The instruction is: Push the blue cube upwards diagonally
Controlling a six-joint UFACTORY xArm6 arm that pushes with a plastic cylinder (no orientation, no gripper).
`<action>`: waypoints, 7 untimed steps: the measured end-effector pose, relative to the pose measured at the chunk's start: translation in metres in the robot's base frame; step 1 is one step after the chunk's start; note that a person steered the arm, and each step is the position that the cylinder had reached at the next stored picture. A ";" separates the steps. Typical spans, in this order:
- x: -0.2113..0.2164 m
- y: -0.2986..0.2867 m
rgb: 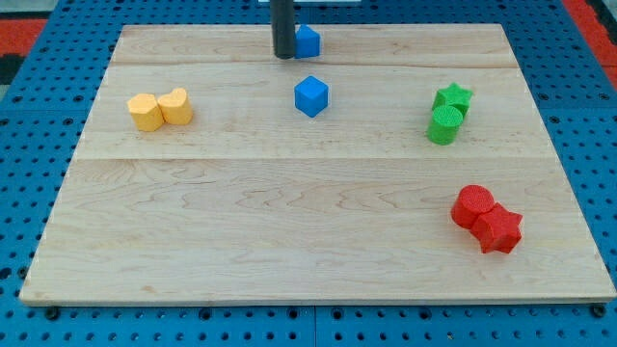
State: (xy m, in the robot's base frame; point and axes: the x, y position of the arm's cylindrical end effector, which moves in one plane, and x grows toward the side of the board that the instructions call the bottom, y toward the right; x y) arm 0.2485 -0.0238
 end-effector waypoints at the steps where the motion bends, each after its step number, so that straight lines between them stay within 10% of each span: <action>1: 0.027 0.032; 2: 0.049 0.111; 4: 0.115 0.049; 7: 0.050 -0.041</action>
State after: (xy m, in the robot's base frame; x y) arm 0.2985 -0.0645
